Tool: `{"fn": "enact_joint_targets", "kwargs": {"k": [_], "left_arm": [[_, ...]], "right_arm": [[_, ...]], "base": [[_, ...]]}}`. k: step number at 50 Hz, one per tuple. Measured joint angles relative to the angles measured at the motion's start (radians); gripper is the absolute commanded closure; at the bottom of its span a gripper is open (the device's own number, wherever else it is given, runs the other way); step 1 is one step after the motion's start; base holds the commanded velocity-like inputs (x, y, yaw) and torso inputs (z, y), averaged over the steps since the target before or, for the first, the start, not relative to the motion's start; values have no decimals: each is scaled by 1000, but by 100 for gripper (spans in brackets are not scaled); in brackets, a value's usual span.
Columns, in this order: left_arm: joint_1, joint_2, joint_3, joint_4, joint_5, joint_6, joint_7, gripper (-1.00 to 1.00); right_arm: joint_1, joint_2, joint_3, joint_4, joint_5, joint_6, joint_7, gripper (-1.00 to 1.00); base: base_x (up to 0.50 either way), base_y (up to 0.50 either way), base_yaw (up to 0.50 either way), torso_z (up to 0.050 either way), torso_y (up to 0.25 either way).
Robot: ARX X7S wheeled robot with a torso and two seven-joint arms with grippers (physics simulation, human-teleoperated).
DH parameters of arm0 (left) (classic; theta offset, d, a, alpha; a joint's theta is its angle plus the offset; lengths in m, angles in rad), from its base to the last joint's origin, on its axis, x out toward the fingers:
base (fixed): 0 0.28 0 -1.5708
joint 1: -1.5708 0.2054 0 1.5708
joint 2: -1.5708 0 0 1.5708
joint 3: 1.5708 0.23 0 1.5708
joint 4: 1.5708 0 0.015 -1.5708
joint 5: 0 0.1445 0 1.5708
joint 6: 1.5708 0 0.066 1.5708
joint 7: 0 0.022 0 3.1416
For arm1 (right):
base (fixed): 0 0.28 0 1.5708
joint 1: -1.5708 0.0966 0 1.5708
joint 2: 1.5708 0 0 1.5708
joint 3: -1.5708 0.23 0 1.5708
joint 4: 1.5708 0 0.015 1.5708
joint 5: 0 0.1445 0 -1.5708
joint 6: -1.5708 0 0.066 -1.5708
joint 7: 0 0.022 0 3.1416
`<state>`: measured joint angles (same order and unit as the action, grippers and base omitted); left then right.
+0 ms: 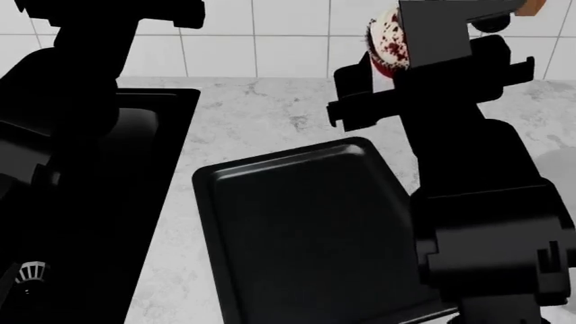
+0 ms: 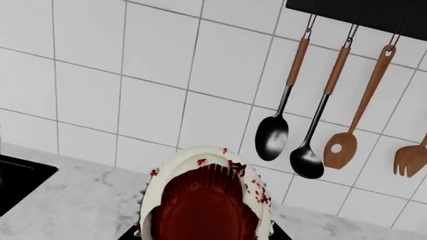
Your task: Move the fresh-baked cupcake off the tray onto the counter, and place the bowl used for mixing into the sink.
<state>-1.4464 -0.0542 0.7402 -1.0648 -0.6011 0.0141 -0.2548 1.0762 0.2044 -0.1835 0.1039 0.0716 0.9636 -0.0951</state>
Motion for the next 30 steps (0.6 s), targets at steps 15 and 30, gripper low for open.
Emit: {"fn": "enact_joint_targets", "kwargs": {"k": [15, 30], "left_arm": [[-2, 2, 7, -7, -3, 3, 2, -100], [-1, -2, 13, 2, -9, -1, -1, -100]], "right_arm": [[57, -22, 17, 95, -6, -114, 46, 100], [88, -35, 14, 176, 0, -198, 60, 100]], "base": [[0, 0, 0, 0, 0], [0, 0, 0, 0, 0]]}}
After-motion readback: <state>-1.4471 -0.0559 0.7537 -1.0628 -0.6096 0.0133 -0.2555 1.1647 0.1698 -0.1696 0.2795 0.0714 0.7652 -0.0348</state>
